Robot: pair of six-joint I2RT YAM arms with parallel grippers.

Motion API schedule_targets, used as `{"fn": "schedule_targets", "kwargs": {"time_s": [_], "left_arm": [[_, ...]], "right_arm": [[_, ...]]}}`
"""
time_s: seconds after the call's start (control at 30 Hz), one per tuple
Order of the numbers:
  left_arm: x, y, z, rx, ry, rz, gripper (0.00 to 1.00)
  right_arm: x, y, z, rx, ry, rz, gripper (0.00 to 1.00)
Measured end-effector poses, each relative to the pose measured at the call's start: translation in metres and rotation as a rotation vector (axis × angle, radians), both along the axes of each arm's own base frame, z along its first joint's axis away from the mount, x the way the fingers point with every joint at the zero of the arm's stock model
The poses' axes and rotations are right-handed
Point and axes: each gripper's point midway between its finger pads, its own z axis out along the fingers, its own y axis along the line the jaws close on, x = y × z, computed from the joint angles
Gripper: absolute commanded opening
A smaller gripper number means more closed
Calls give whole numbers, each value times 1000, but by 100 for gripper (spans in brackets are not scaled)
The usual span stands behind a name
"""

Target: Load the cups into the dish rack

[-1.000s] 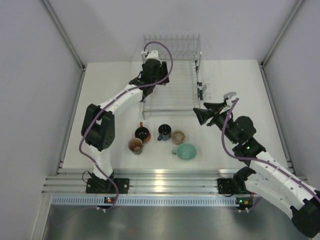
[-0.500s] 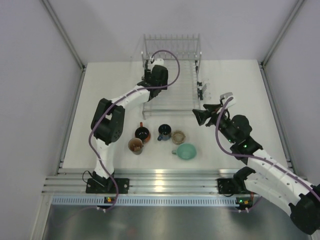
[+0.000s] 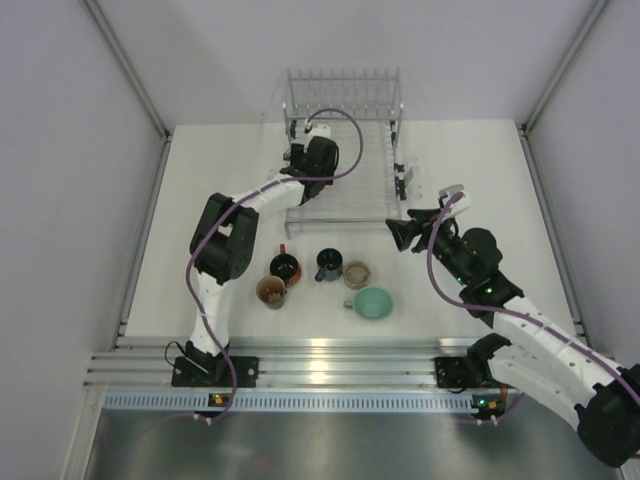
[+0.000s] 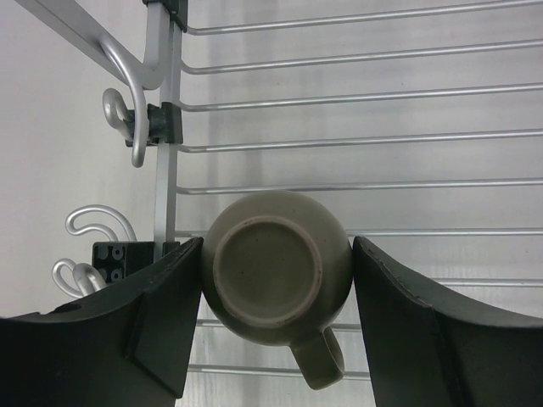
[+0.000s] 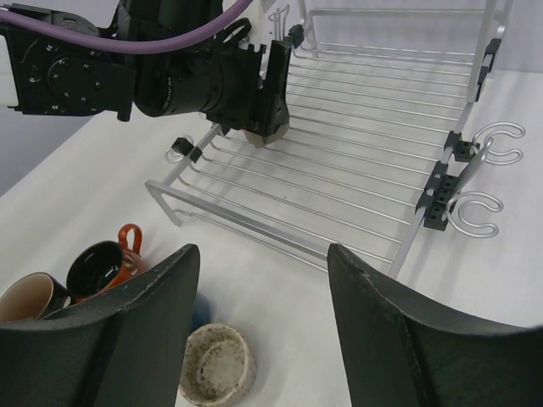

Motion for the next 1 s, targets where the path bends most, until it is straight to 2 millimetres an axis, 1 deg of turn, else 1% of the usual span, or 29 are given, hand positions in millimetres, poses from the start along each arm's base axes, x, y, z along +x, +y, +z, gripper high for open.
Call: {"fn": "schedule_targets", "kwargs": {"time_s": [0.13, 0.17, 0.2, 0.23, 0.33, 0.37, 0.4, 0.43, 0.47, 0.87, 0.93, 1.0], "left_arm": [[3, 2, -1, 11, -15, 12, 0], [4, 2, -1, 11, -17, 14, 4], [4, 2, -1, 10, -18, 14, 12], [4, 2, -1, 10, -18, 15, 36], [4, 2, -1, 9, -19, 15, 53], [4, 2, -1, 8, -21, 15, 64], [4, 2, -1, 8, -21, 15, 81], [4, 2, -1, 8, -21, 14, 92], [5, 2, 0, 7, -23, 13, 98], [5, 0, -1, -3, -30, 11, 98], [1, -1, -1, -1, -26, 3, 98], [-6, -3, 3, 1, -26, -7, 98]], "right_arm": [[1, 0, -2, -2, 4, 3, 63], [1, 1, -2, -3, 6, 6, 63], [1, 2, -3, -3, 6, 10, 63], [1, 2, -3, -3, 6, 12, 63], [1, 3, -2, -2, 4, 16, 63], [1, 3, -2, -1, 3, 17, 63], [1, 3, -1, 0, 1, 19, 63], [1, 3, -1, 1, 1, 19, 63], [1, 3, -1, 1, 1, 19, 63], [1, 2, -1, 0, 1, 17, 64], [1, 2, -2, -1, 2, 16, 64], [1, 2, -2, -3, 5, 16, 64]]}}
